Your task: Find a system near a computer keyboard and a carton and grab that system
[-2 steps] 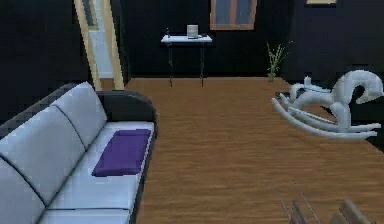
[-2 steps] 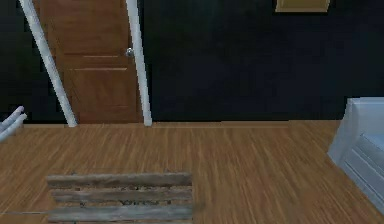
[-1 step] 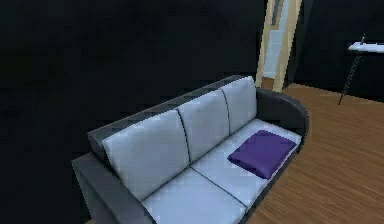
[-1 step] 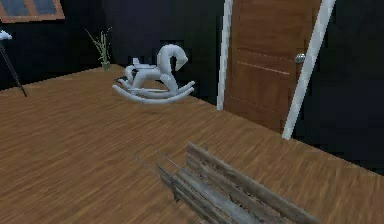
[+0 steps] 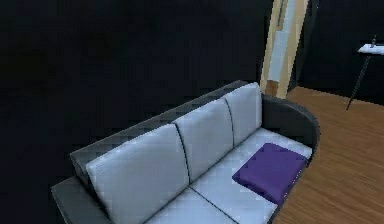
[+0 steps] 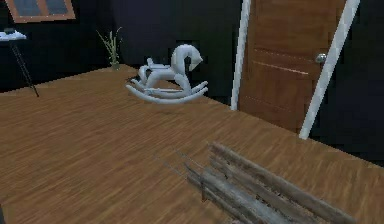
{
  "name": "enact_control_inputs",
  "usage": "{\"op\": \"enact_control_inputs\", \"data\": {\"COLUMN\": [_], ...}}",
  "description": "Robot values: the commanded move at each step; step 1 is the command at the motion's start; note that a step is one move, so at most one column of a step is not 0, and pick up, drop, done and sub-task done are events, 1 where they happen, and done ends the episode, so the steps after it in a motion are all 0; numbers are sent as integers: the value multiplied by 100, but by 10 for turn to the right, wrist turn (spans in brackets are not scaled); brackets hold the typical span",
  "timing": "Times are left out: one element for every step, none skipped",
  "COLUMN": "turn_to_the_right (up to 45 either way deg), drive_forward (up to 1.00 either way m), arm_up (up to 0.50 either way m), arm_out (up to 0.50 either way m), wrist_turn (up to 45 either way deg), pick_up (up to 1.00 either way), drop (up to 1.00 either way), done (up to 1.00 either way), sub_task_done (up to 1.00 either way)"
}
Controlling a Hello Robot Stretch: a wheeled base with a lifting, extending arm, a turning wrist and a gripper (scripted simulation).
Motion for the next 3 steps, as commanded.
{"op": "enact_control_inputs", "data": {"turn_to_the_right": [450, 0, 0], "drive_forward": [0, 100, 100], "arm_up": [0, 0, 0], "arm_out": [0, 0, 0], "wrist_turn": [0, 0, 0], "pick_up": [0, 0, 0], "drop": [0, 0, 0], "done": [0, 0, 0], "sub_task_done": [0, 0, 0]}}
